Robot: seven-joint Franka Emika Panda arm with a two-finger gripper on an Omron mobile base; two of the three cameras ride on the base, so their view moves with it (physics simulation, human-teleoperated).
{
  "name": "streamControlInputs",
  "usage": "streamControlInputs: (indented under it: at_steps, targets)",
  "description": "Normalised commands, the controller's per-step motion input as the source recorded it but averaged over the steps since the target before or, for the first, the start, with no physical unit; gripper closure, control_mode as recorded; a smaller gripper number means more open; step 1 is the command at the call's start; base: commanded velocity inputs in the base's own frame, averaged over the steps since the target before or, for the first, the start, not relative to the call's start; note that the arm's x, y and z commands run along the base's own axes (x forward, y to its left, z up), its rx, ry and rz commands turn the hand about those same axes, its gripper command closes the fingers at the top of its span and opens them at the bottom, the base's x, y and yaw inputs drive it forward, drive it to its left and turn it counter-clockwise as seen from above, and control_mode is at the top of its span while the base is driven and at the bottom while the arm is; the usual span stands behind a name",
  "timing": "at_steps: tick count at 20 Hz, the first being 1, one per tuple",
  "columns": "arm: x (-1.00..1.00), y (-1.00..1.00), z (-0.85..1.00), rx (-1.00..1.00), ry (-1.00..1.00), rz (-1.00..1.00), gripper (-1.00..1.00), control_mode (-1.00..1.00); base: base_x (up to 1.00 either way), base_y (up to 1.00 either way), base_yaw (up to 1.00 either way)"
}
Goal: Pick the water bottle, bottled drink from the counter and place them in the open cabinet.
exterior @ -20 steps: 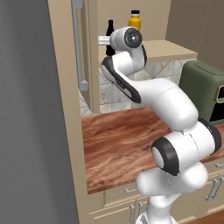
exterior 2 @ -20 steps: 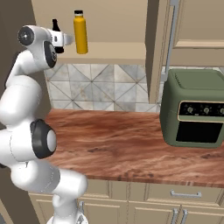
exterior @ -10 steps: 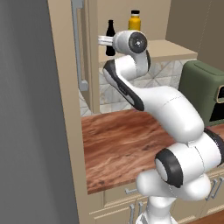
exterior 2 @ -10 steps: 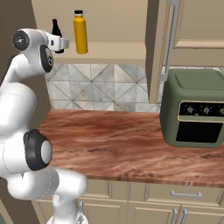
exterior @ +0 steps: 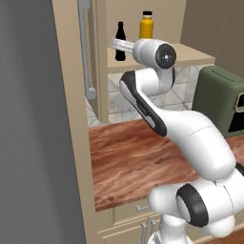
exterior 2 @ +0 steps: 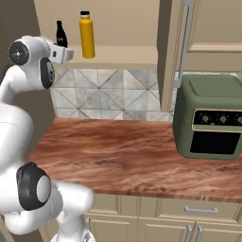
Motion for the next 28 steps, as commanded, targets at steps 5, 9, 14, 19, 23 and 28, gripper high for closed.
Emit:
streamControlInputs:
  at_steps: [5, 9, 14, 19, 23, 28]
  targets:
    - [-0.68, -0.25, 0.03, 0.13, -0.04, 0.11, -1.0, -1.0, 0.0, 0.0, 0.0]
    - [-0.76, -0.31, 0.0, 0.09, 0.0, 0.25, -1.0, -1.0, 0.0, 0.0, 0.0]
    - [-0.78, -0.28, 0.0, 0.02, 0.0, 0.33, -1.0, -1.0, 0.0, 0.0, 0.0]
    - [-0.71, -0.13, -0.03, -0.05, 0.01, 0.32, -1.0, -1.0, 0.0, 0.0, 0.0]
    - [-0.69, -0.02, -0.2, -0.15, 0.01, 0.25, -1.0, -1.0, 0.0, 0.0, 0.0]
    - [-0.64, 0.0, -0.32, -0.21, 0.0, 0.14, -1.0, -1.0, 0.0, 0.0, 0.0]
